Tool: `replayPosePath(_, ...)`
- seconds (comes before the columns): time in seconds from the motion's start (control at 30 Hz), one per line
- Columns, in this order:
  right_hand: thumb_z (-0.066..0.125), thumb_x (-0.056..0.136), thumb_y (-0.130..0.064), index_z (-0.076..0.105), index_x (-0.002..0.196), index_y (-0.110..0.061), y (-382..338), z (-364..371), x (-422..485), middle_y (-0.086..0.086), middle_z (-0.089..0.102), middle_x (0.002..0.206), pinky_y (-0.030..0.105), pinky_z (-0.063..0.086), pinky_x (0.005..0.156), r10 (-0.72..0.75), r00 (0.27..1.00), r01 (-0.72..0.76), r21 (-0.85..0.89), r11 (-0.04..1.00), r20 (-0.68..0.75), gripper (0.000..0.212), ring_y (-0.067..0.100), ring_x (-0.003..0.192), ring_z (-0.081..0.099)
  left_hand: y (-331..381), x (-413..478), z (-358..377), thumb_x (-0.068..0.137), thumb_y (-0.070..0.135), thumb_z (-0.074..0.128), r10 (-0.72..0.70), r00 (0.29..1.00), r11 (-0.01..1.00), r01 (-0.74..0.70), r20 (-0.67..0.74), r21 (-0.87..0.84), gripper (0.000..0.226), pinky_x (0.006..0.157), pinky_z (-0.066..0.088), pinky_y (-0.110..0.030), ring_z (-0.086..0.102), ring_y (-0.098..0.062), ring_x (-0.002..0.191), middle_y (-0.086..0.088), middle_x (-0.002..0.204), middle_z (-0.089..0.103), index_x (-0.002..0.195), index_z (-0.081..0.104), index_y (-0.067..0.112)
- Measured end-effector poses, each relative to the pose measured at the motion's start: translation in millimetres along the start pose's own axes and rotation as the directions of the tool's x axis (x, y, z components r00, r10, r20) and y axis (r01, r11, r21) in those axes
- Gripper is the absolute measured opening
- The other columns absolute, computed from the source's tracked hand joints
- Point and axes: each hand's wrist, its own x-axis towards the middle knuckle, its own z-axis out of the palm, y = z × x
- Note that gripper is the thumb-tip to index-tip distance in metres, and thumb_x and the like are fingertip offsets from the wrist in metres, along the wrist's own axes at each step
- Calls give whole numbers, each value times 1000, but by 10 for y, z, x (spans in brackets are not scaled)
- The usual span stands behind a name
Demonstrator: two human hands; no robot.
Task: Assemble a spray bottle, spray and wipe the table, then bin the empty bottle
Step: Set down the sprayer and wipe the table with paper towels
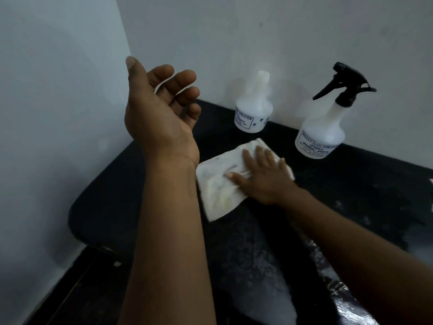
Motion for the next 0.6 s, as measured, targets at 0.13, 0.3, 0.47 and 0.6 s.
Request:
replayPosePath(0.13, 11, 73, -85, 15, 152, -20, 495, -229, -234, 17, 13, 161, 54, 12, 118, 81, 977, -55, 132, 990, -196, 102, 33, 148, 6, -21, 12, 20, 102, 46, 42, -1, 1000, 999, 1, 9, -32, 42, 53, 47, -25, 65, -13, 60, -5, 73, 75, 83, 63, 14)
replayPosePath(0.3, 28, 96, -58, 30, 147, -9, 145, -333, -124, 22, 25, 156, 42, 13, 116, 45, 892, 62, 221, 973, -449, 71, 34, 147, 16, -52, -7, 75, 102, 46, 41, -11, 1000, 1000, 11, 17, -1, 44, 52, 46, -25, 64, -14, 60, -5, 72, 75, 81, 63, 15)
replayPosePath(0.47, 17, 87, -75, 4, 153, -11, -403, 40, 310, 23, -7, 160, 64, -6, 112, 241, 961, -213, 190, 958, -135, 93, 37, 147, -11, -22, 34, -14, 102, 46, 40, 27, 1000, 999, -27, -14, 18, 44, 54, 47, -25, 66, -12, 60, -3, 73, 75, 82, 63, 16)
replayPosePath(0.6, 14, 76, -84, -3, 153, -10, -595, 118, 304, 26, -13, 158, 71, -10, 107, 191, 969, -176, 101, 979, -154, 108, 42, 145, -16, -80, 29, 21, 102, 46, 40, 17, 1000, 999, -17, -4, 28, 43, 54, 47, -24, 65, -12, 60, -3, 72, 75, 82, 63, 15)
